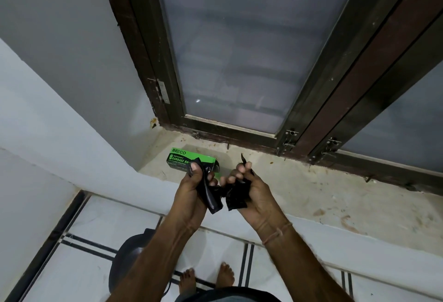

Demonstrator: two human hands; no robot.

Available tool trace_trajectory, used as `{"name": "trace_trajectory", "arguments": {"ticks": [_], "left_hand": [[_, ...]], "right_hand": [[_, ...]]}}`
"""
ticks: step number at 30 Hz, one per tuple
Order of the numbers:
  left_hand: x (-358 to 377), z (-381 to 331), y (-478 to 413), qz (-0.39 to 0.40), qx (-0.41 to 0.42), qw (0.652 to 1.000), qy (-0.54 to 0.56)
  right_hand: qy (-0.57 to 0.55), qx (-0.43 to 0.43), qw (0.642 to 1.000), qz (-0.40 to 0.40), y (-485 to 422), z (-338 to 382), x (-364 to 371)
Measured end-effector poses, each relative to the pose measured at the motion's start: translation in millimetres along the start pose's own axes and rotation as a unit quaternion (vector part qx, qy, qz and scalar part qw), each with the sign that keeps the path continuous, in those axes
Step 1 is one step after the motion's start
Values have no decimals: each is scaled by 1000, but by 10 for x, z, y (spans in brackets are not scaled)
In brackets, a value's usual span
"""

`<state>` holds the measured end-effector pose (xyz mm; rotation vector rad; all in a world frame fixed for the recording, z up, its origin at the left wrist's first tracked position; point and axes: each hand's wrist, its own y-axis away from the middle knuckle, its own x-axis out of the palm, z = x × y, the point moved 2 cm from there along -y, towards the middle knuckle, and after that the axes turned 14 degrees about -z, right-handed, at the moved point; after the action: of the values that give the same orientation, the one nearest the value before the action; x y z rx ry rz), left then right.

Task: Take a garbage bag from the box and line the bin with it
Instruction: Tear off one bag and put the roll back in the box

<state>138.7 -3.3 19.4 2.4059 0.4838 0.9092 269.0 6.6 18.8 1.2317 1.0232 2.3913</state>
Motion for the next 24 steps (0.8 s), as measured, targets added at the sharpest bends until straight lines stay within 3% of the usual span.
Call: {"name": "trace_trajectory", "arguments": {"ticks": [3,7,11,15,18,20,24], "left_hand": [[-81,-60,-9,-11,9,999,-35],[-313,-143,-18,-55,51,993,-94],[-285,-90,14,-39,-29,998,-45],[-213,-126,-2,-29,-40,999,-9],[-196,-195,-22,-14,1,1000,2],[-206,-219,-52,-22,31,999,4],[-274,-267,-112,-34,86,995,-27]], "right_hand": [[57,-6,998,9,-11,139,-48],[253,-87,963,-14,25,344,-137],[364,-123,923,-27,77,163,-108],[403,-201,893,-9,140,30,-100],[430,-168,886,50,160,-32,-101],[420,-158,891,66,141,-82,-79],[333,-178,926,19,90,-153,-26]]}}
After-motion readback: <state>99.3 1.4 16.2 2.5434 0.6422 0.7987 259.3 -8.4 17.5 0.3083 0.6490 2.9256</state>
